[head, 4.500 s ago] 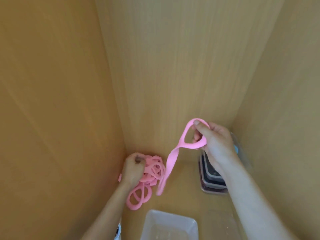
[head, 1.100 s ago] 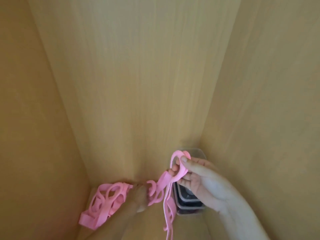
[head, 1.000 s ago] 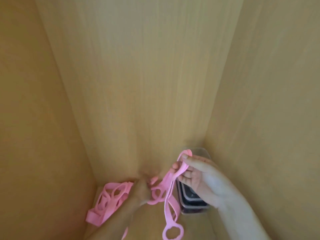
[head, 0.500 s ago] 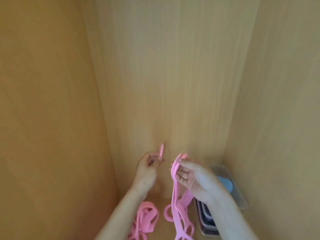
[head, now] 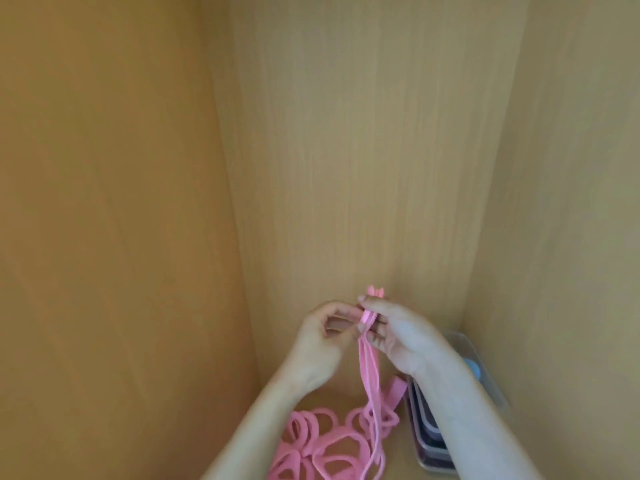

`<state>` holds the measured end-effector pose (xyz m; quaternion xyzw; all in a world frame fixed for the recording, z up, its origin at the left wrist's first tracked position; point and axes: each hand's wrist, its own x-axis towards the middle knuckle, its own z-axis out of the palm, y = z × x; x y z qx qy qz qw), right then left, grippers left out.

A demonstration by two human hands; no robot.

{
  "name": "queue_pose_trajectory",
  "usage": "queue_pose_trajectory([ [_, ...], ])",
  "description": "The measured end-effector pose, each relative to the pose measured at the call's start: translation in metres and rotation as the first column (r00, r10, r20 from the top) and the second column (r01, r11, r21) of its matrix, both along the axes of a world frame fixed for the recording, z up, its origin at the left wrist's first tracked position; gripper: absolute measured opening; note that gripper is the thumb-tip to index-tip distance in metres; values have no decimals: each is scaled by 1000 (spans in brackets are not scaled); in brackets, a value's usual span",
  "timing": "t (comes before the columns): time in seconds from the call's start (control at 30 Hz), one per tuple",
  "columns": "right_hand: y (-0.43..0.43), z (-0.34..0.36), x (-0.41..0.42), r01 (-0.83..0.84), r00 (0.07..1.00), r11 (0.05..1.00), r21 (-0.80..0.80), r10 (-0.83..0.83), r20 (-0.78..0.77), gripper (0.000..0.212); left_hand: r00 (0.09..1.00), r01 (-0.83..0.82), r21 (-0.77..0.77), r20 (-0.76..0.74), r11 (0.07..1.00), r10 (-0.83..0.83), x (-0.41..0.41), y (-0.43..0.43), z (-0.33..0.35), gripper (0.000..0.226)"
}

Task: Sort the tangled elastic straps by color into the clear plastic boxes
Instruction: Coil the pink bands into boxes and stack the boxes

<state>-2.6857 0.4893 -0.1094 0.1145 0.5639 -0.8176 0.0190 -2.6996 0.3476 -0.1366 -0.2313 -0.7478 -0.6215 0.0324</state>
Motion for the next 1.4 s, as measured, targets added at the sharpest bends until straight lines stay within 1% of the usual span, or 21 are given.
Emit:
queue_pose_trajectory([
  [0.07,4,8,1,-18,1000,990,137,18,-3,8,1000,2,28,22,1000,-3,1,-3,-2,9],
  [0.13,10,20,1,-39,999,955,295,48,-24,2,998,-38,81,60,996,34,0,-7,-5,13],
  [0.2,18,35,2,-49,995,904,424,80,-56,6,990,-84,119,122,989,70,-2,-11,-8,21],
  [0.3,26,60,5,-24,985,815,578,117,-123,11,973,-85,120,225,989,56,-9,-11,-10,28],
  [0.37,28,74,5,27,978,751,660,116,-172,13,962,-47,97,271,994,19,-15,-7,-8,35],
  [0.4,28,81,4,55,975,711,701,115,-193,12,961,-11,70,275,997,-9,-18,-4,-5,47],
  [0.43,29,87,3,75,972,667,741,117,-204,12,960,36,39,276,999,-46,-21,-1,-3,58],
  [0.5,29,100,1,86,967,595,799,144,-211,16,954,153,-17,265,988,-143,-29,5,3,67],
  [0.57,29,113,1,88,960,522,849,182,-211,17,943,237,-76,258,969,-210,-33,11,9,64],
  [0.67,27,135,5,97,947,388,917,247,-204,13,946,251,-149,248,957,-209,-37,19,15,49],
  [0.73,28,146,5,103,940,336,936,276,-202,14,944,254,-119,247,960,-220,-39,24,16,35],
  [0.8,31,155,5,120,936,306,945,281,-210,18,935,271,-65,253,960,-247,-40,25,17,26],
  [0.93,37,169,5,166,928,299,940,276,-252,21,913,333,-6,251,943,-321,-36,26,24,16],
  [1.0,41,171,3,193,926,312,930,255,-278,20,898,360,29,262,933,-354,-33,26,26,17],
  [1.07,47,172,-1,231,924,335,914,218,-313,18,875,388,67,286,919,-390,-29,26,25,25],
  [1.13,55,169,-8,270,915,406,873,174,-364,15,843,414,135,317,900,-435,-26,26,22,28],
  [1.2,65,163,-14,315,904,492,812,105,-414,22,804,413,243,356,878,-477,-24,25,19,31],
  [1.27,77,154,-20,349,898,547,761,37,-439,23,775,391,338,381,856,-504,-21,22,18,43],
  [1.33,91,142,-25,379,899,563,735,-36,-436,21,796,357,364,363,860,-484,-17,20,22,52],
  [1.4,105,128,-29,396,906,567,722,-115,-407,19,844,301,366,327,881,-424,-16,16,28,50],
])
